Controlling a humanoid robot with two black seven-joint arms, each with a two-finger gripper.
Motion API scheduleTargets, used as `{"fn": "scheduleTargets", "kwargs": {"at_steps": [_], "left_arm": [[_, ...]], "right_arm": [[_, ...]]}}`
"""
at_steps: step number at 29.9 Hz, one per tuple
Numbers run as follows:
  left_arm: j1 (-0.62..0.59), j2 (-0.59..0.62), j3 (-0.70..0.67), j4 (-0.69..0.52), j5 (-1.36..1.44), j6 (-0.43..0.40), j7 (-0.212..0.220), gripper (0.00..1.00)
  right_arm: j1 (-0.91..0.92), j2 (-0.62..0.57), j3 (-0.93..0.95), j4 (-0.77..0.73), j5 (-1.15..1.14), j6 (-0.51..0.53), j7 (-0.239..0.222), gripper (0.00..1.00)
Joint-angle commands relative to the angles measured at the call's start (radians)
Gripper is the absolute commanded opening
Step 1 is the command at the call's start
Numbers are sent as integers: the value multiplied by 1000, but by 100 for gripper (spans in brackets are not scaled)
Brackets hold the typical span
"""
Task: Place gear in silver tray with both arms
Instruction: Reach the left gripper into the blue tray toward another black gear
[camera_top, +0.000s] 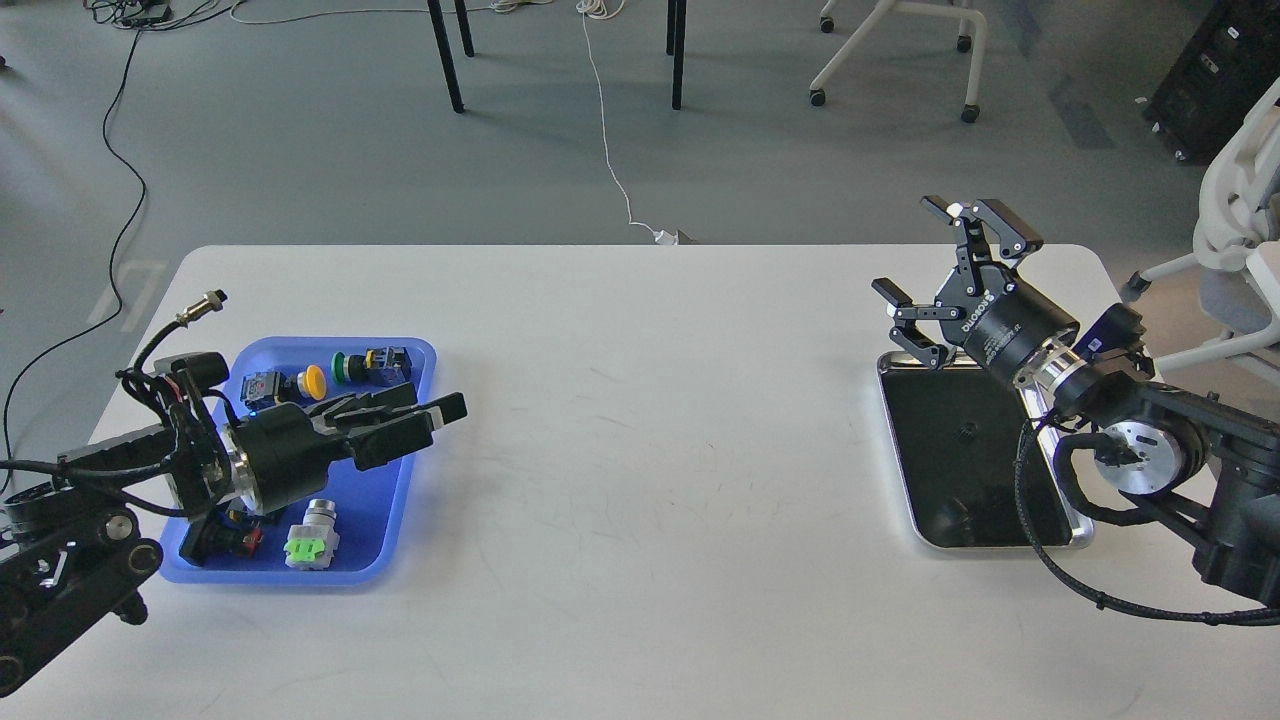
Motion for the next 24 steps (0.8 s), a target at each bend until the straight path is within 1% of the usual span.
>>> {"fn": "scheduleTargets", "kwargs": {"at_steps": [1, 4, 6, 8, 11, 13, 16, 20, 24], "left_arm": [[-63, 84, 48, 5, 261, -7, 0, 98], [-132, 159, 117, 24, 290, -12, 0, 98], [-191, 186, 195, 62, 290, -12, 0, 96], [-260, 187, 279, 96, 290, -13, 0, 95], [-346, 178, 398, 165, 290, -15, 0, 88], [-382, 147, 444, 203, 290, -21, 0, 84], [-397, 124, 464, 234, 290, -64, 0, 81], [-397, 100, 464, 243, 290, -125, 0, 81], [-397, 83, 467, 266, 290, -131, 0, 78]], "right_arm": [[-10, 0, 2, 0, 0, 1, 0, 97], [-10, 0, 2, 0, 0, 1, 0, 97], [-9, 0, 2, -2, -2, 1, 0, 97], [-7, 0, 2, 0, -2, 1, 0, 97], [-7, 0, 2, 0, -3, 1, 0, 97], [-6, 0, 2, 0, -4, 1, 0, 97], [-6, 0, 0, -2, -5, 1, 0, 97], [-4, 0, 0, -2, -5, 1, 0, 97], [-3, 0, 0, -2, -5, 1, 0, 97]]}}
